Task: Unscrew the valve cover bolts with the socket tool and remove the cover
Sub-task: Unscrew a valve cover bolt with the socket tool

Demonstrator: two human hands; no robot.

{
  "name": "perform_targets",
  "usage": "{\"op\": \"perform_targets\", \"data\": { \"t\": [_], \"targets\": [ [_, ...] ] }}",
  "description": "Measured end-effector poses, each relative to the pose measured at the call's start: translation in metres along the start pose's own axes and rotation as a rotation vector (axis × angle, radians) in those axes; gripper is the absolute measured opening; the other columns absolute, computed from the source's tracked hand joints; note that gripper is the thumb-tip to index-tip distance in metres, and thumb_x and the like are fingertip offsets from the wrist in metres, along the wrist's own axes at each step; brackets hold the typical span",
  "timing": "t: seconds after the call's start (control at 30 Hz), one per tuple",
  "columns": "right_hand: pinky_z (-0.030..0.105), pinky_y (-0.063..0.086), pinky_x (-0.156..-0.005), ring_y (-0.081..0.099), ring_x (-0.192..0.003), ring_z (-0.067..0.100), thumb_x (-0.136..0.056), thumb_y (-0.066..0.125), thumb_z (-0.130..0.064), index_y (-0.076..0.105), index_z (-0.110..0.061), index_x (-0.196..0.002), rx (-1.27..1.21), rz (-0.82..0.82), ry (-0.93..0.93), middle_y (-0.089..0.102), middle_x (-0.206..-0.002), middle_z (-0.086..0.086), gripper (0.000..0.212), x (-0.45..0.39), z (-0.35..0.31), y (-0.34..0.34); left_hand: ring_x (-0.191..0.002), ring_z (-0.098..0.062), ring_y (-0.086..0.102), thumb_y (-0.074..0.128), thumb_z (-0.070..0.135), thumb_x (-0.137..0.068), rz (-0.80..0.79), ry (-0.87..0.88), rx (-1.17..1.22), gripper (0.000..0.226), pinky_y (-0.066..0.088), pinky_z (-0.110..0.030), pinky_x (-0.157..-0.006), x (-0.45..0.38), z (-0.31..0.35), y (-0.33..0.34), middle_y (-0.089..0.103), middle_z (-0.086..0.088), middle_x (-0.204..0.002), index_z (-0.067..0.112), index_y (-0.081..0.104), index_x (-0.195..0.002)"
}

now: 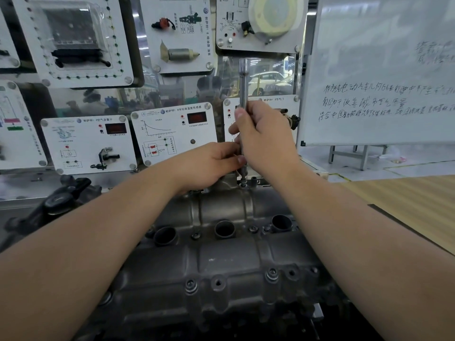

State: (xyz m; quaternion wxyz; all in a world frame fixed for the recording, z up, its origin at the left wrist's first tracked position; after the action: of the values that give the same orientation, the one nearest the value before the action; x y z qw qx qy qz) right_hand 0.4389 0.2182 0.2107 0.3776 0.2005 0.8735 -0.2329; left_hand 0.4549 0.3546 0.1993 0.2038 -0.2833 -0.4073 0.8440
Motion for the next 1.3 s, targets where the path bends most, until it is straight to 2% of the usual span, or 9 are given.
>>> {"op": "perform_targets", "data": {
  "t": [0.17, 0.27, 0.43, 0.63, 0.8, 0.9, 1.03, 1.2, 1.3],
  "targets": [
    [0.043, 0.06, -0.07, 0.068, -0.068, 0.009, -0.1, 0.056, -0.043, 0.05, -0.037, -0.102, -0.09, 0.003, -0.015, 0.073, -0.078, -0.006, 0.009, 0.0029, -0.0013, 0.0, -0.086, -0.022, 0.063, 0.051, 0.037, -0.107, -0.005, 0.012, -0.031, 0.028, 0.05, -0.039, -0.082, -0.0028, 0.002, 0.0004, 0.072, -0.01, -0.105, 0.018, 0.067, -0.12],
    [0.045, 0.059, -0.069, 0.066, -0.064, 0.009, -0.103, 0.052, -0.037, 0.054, -0.027, -0.098, -0.089, 0.017, -0.015, 0.072, -0.078, -0.009, 0.011, 0.002, -0.0019, -0.0003, -0.095, -0.03, 0.065, 0.051, 0.036, -0.107, -0.009, 0.013, -0.012, 0.027, 0.051, -0.046, -0.088, -0.0022, 0.0025, 0.0012, 0.072, -0.01, -0.106, 0.016, 0.067, -0.116],
    [0.043, 0.058, -0.07, 0.065, -0.066, 0.01, -0.105, 0.045, -0.037, 0.059, -0.023, -0.088, -0.051, 0.011, -0.001, 0.07, -0.079, -0.012, 0.026, 0.0025, -0.0036, -0.0002, -0.107, -0.021, 0.066, 0.047, 0.033, -0.109, -0.017, 0.007, 0.022, 0.021, 0.047, -0.046, -0.104, -0.0002, 0.0019, 0.0021, 0.074, -0.001, -0.108, 0.024, 0.067, -0.109],
    [0.042, 0.06, -0.074, 0.067, -0.07, 0.002, -0.101, 0.053, -0.048, 0.051, -0.032, -0.111, -0.095, 0.006, -0.007, 0.073, -0.08, -0.013, 0.018, 0.0031, -0.0021, -0.0015, -0.106, -0.03, 0.065, 0.049, 0.04, -0.107, -0.025, 0.007, -0.054, 0.031, 0.048, -0.051, -0.098, -0.0011, 0.0042, 0.0013, 0.072, -0.011, -0.11, 0.017, 0.066, -0.12],
    [0.044, 0.059, -0.073, 0.067, -0.07, 0.007, -0.104, 0.049, -0.039, 0.053, -0.029, -0.095, -0.058, 0.005, -0.022, 0.073, -0.082, -0.012, 0.014, 0.0027, -0.0028, -0.0005, -0.108, -0.03, 0.065, 0.05, 0.037, -0.107, -0.024, -0.002, -0.014, 0.028, 0.049, -0.048, -0.098, -0.0014, 0.0023, 0.0019, 0.072, -0.011, -0.112, 0.018, 0.066, -0.12],
    [0.04, 0.058, -0.072, 0.066, -0.068, 0.006, -0.106, 0.045, -0.036, 0.056, -0.029, -0.089, -0.033, 0.011, -0.023, 0.072, -0.082, -0.013, 0.021, 0.0027, -0.0052, -0.0007, -0.108, -0.017, 0.066, 0.048, 0.034, -0.108, -0.014, -0.014, 0.035, 0.027, 0.05, -0.038, -0.096, -0.0013, 0.0003, 0.0023, 0.074, -0.002, -0.113, 0.02, 0.067, -0.122],
    [0.042, 0.058, -0.075, 0.066, -0.071, 0.007, -0.106, 0.045, -0.038, 0.061, -0.027, -0.092, -0.041, -0.004, -0.004, 0.071, -0.08, -0.013, 0.023, 0.0039, -0.0071, -0.002, -0.116, -0.019, 0.065, 0.049, 0.035, -0.108, -0.018, -0.004, 0.037, 0.028, 0.047, -0.041, -0.106, -0.0006, 0.0002, 0.0019, 0.073, 0.0, -0.119, 0.023, 0.066, -0.128],
    [0.047, 0.059, -0.077, 0.068, -0.073, 0.006, -0.103, 0.053, -0.039, 0.055, -0.024, -0.113, -0.067, -0.021, -0.009, 0.074, -0.082, -0.01, 0.018, 0.0054, -0.0065, -0.0024, -0.091, -0.016, 0.063, 0.051, 0.036, -0.107, -0.029, 0.017, -0.013, 0.026, 0.05, -0.037, -0.085, -0.0025, 0.0009, 0.0018, 0.073, -0.009, -0.107, 0.019, 0.067, -0.118],
    [0.046, 0.059, -0.074, 0.068, -0.07, 0.009, -0.106, 0.047, -0.037, 0.055, -0.023, -0.103, -0.052, -0.014, -0.011, 0.073, -0.084, -0.011, 0.016, 0.0043, -0.0058, -0.0024, -0.1, -0.019, 0.067, 0.05, 0.036, -0.107, -0.024, 0.0, 0.006, 0.028, 0.05, -0.033, -0.092, -0.0026, -0.0006, 0.0025, 0.074, -0.002, -0.107, 0.016, 0.068, -0.116]
  ]
}}
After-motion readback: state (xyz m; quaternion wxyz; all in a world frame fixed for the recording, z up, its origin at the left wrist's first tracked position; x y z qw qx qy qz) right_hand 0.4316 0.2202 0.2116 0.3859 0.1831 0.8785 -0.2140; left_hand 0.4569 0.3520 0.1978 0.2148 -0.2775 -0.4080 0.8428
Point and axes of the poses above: each hand's wrist, its own x-axis away from the middle knuckle, its own y-axis out of the palm, z = x × y, the point moved 2 cm from there along -x, towards the middle knuckle
